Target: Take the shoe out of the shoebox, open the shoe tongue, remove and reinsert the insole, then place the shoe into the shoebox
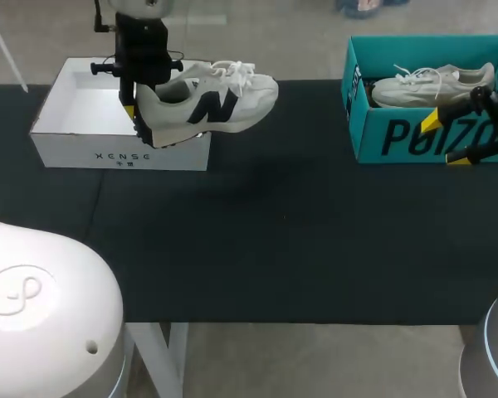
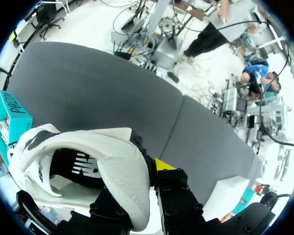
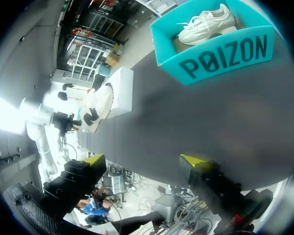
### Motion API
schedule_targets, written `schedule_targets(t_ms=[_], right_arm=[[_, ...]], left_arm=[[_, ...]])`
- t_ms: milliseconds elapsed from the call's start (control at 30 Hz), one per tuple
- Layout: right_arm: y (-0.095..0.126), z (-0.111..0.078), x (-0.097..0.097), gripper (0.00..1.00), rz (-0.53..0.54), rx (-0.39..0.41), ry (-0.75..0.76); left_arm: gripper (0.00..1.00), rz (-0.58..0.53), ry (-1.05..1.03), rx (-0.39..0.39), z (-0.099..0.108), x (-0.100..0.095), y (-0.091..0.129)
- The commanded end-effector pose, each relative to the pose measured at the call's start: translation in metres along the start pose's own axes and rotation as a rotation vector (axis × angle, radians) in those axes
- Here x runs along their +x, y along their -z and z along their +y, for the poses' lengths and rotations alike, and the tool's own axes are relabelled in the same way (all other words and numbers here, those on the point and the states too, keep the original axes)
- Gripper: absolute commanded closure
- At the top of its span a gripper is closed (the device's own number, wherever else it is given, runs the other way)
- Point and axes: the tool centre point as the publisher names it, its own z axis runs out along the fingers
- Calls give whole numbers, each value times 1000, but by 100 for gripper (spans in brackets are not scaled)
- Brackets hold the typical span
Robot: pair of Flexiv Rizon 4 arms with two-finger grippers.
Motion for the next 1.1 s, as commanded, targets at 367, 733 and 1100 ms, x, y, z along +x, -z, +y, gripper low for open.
schedule_targets(t_ms=[367,733,1100], right_arm=[[0,0,0,0,-3,0,-2],[0,0,0,0,-3,0,-2],[0,0,0,0,-3,0,-2]], left_arm=[[100,-103,-333,-9,72,73,-14],[100,-107,-360,-104,154,103,-24],[100,-112,-475,-152,216,119,-37]])
